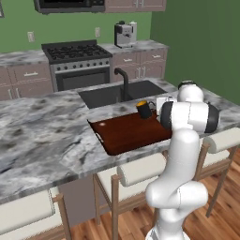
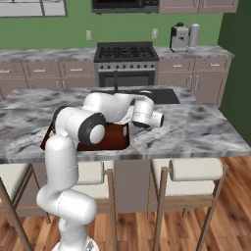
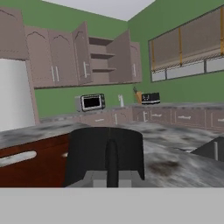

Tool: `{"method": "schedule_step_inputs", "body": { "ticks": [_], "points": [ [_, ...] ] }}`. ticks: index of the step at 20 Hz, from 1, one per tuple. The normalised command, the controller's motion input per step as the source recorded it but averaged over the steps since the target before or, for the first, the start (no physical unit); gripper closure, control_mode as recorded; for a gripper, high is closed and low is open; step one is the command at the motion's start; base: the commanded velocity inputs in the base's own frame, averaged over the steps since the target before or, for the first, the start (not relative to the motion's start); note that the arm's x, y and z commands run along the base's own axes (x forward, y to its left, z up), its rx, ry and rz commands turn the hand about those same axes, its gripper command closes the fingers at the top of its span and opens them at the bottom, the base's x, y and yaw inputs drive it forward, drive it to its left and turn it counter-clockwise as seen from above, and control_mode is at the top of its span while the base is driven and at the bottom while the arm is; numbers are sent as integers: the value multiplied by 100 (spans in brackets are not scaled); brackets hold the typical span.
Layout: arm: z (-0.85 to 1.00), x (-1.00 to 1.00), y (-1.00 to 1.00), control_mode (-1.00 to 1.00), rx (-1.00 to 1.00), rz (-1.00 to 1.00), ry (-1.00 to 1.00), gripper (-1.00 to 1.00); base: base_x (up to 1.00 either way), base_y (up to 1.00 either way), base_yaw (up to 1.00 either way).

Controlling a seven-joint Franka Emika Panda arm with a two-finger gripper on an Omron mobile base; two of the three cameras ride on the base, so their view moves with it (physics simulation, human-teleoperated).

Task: There is a tray on the dining counter. Grab the cup, mug, and pitcher and place them on the tray. The pitcher may be placed next to the tray if it cannot fit the tray.

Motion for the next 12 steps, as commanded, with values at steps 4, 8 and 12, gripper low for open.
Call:
{"method": "schedule_step_inputs", "body": {
  "ticks": [4, 8, 12],
  "points": [
    [0, 0, 0, -100, 0, 0, 0, 100, 0, 0, 0],
    [0, 0, 0, -100, 0, 0, 0, -100, 0, 0, 0],
    [0, 0, 0, -100, 0, 0, 0, -100, 0, 0, 0]
  ]
}}
